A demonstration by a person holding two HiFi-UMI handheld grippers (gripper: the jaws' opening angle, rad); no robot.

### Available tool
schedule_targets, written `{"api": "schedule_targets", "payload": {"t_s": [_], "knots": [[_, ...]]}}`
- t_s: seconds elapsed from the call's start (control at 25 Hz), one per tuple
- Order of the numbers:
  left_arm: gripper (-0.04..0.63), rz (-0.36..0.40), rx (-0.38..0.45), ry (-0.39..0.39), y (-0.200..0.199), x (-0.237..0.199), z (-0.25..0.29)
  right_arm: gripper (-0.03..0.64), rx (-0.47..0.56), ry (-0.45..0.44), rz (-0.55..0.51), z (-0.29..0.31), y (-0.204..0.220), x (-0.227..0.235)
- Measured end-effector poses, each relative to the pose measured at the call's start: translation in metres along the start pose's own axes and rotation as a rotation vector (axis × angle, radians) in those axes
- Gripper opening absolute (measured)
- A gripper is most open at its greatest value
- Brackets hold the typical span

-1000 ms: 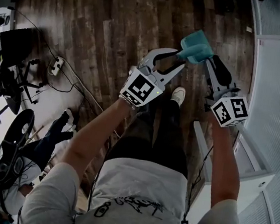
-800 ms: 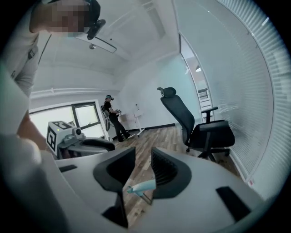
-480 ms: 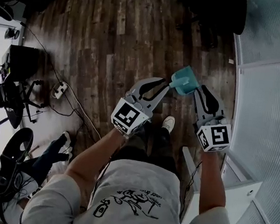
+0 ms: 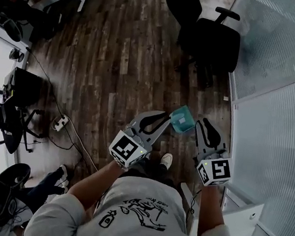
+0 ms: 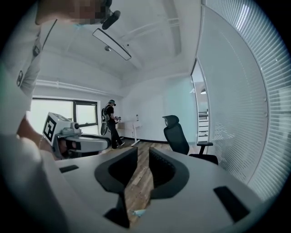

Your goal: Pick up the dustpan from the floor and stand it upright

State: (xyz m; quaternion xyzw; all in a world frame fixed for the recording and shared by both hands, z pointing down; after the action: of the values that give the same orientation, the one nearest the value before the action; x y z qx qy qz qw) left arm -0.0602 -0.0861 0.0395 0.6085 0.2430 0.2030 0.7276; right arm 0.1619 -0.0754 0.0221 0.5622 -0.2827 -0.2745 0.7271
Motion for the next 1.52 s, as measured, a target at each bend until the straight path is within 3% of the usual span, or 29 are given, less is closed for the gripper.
{"api": "schedule_targets", "payload": {"t_s": [0.16,0.4,0.6,0.72,1.08,1.52], "knots": [[0.049,0.046,0.008,0.016,-0.034,0.011,-0.018,0.071,0.021,0.003,0.002,-0.009,-0.031,-0.021],[0.043,-0.007,0.045,-0.004,-0.075,0.013,-0.04,0.07,0.037,-0.012,-0.022,-0.026,-0.079,-0.048],[0.043,0.043,0.092,0.0,-0.109,0.023,-0.063,0.066,0.047,-0.022,-0.076,-0.039,-0.117,-0.074],[0.043,0.028,0.105,-0.002,-0.126,0.027,-0.072,0.064,0.059,-0.025,-0.097,-0.048,-0.133,-0.084],[0.043,0.001,0.139,-0.034,-0.159,0.033,-0.103,0.063,0.07,-0.017,-0.115,-0.069,-0.162,-0.113],[0.043,0.009,0.157,0.001,-0.167,0.048,-0.112,0.063,0.077,-0.037,-0.133,-0.08,-0.173,-0.13]]}}
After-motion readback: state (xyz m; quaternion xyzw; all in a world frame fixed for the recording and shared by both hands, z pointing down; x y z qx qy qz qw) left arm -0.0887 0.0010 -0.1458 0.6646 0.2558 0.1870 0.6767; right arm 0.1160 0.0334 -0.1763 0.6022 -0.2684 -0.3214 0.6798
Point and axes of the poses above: the fingertips, and each gripper's own axes: z forward along the fingers, x to its right, y out of its underside, the point moved 9 cm from there along -z, backward along the fingers, and after that the axes turned 14 degrees about -y, right-handed, at the moved point
